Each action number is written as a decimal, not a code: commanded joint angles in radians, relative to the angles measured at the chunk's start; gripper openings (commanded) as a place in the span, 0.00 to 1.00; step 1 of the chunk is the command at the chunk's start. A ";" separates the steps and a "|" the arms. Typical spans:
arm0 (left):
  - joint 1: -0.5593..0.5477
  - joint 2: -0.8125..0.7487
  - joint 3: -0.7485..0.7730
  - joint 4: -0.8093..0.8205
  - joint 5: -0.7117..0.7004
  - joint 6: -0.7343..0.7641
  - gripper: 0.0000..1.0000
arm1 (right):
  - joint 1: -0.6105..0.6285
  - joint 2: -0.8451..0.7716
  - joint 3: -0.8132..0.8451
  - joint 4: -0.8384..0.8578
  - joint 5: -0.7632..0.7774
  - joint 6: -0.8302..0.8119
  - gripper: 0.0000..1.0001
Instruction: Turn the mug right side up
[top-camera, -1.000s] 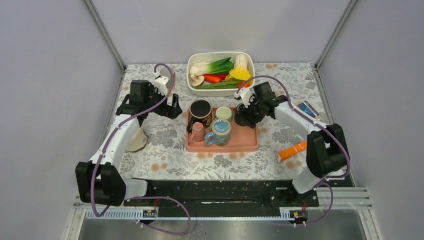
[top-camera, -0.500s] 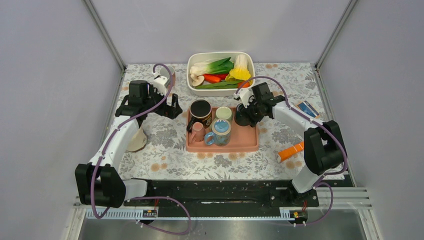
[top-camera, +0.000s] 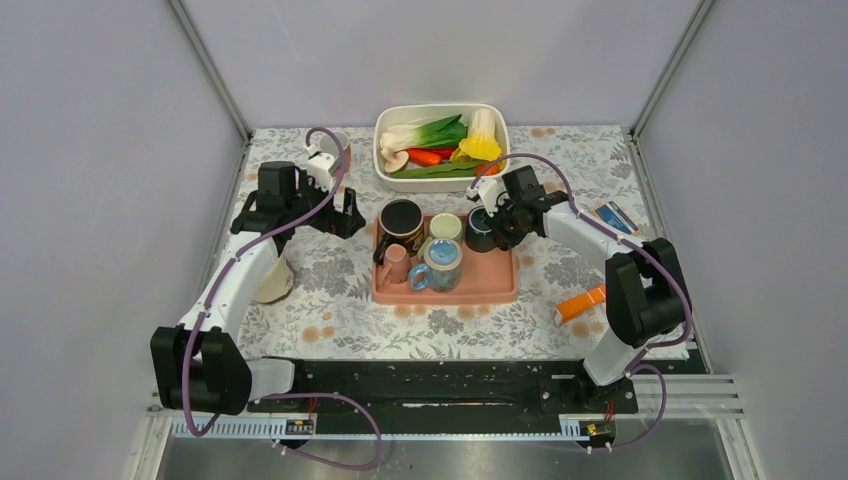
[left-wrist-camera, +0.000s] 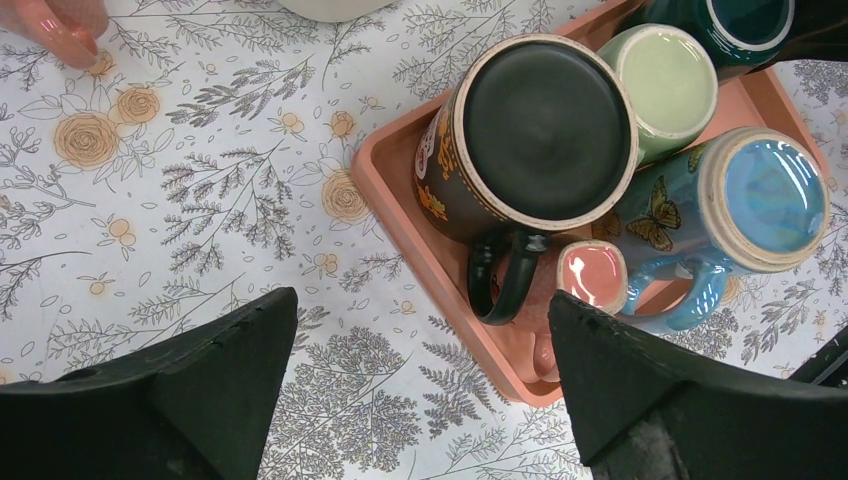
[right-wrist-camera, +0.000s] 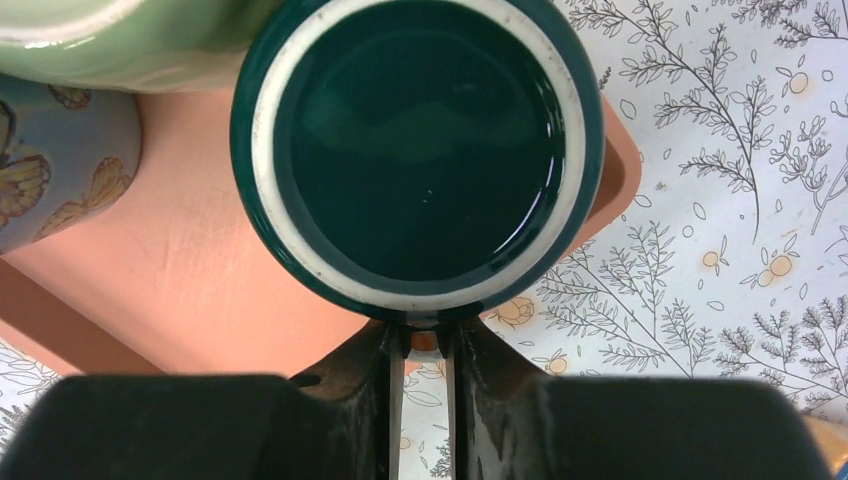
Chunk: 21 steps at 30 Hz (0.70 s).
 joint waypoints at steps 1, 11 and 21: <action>0.006 -0.008 -0.004 0.054 0.050 -0.003 0.99 | 0.005 0.006 0.035 -0.014 0.001 -0.012 0.00; 0.014 -0.030 -0.005 0.057 0.068 0.006 0.99 | 0.004 -0.127 0.006 0.043 0.045 0.010 0.00; 0.016 -0.129 -0.040 0.140 0.110 -0.007 0.99 | 0.005 -0.372 -0.032 0.165 0.058 0.089 0.00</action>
